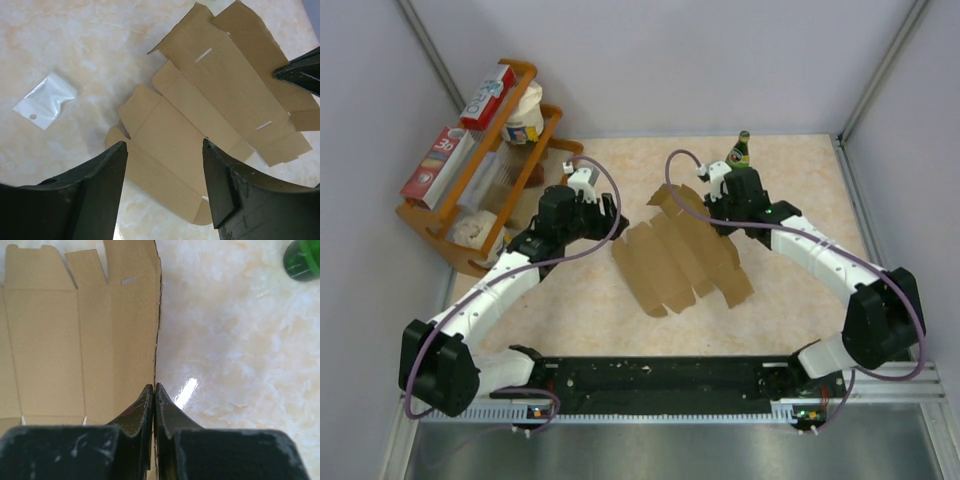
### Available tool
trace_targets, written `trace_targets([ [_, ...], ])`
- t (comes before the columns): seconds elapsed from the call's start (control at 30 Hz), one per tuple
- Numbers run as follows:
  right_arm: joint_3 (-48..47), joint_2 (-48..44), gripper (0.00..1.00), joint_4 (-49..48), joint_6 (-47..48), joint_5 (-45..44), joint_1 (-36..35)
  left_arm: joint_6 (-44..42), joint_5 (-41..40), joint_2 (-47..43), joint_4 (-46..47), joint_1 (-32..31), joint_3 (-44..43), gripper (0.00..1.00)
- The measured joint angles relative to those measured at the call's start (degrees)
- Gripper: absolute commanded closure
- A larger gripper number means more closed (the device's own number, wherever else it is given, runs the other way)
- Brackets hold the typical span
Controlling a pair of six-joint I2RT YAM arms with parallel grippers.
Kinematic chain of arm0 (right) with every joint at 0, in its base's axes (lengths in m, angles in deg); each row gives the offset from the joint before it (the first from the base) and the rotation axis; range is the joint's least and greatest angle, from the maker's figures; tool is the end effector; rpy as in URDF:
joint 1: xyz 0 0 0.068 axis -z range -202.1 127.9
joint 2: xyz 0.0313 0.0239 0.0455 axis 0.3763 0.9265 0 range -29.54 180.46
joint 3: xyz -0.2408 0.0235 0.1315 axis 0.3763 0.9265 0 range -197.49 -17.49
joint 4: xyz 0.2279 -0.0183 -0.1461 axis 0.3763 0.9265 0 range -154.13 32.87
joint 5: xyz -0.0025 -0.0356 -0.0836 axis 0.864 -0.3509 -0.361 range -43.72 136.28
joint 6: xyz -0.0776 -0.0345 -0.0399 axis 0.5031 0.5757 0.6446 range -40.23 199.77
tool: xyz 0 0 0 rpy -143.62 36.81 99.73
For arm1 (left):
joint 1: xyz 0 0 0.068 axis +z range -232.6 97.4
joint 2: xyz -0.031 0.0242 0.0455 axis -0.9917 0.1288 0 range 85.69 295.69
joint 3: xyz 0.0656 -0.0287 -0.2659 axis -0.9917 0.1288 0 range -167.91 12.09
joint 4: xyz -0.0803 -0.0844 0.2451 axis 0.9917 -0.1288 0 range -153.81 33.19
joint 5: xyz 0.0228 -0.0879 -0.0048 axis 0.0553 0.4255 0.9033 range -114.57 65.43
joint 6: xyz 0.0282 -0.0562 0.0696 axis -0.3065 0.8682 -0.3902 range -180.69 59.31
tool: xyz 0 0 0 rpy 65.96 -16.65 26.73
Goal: Fold the paper box
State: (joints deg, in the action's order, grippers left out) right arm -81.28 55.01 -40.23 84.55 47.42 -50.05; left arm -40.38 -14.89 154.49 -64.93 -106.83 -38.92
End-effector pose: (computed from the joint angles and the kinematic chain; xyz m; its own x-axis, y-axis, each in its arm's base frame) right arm 0.3240 0.1737 0.2329 -0.5787 -0.4012 -0.7100 -0.5311 0.8461 -0.0452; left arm 0.2921 -0.1472 0.2723 -0.5620 -0.1224 -0.8180 0.3703 0.8471 -0.3811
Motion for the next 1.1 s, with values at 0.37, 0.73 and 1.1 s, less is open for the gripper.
trace_targets([
  [0.37,3.9,-7.5,1.0,-1.2,1.8,4.7,-1.9,0.2,14.9,5.3,12.1,0.0,1.3,0.53],
  [0.73,2.2,-6.8,1.0,6.8,3.4,10.3,-2.2,-1.8,21.0,12.7,16.7,-1.4,3.0,0.47],
  [1.1,1.1,-6.4,1.0,10.7,4.4,13.8,-2.3,-4.8,22.3,16.3,19.5,-3.0,4.4,0.36],
])
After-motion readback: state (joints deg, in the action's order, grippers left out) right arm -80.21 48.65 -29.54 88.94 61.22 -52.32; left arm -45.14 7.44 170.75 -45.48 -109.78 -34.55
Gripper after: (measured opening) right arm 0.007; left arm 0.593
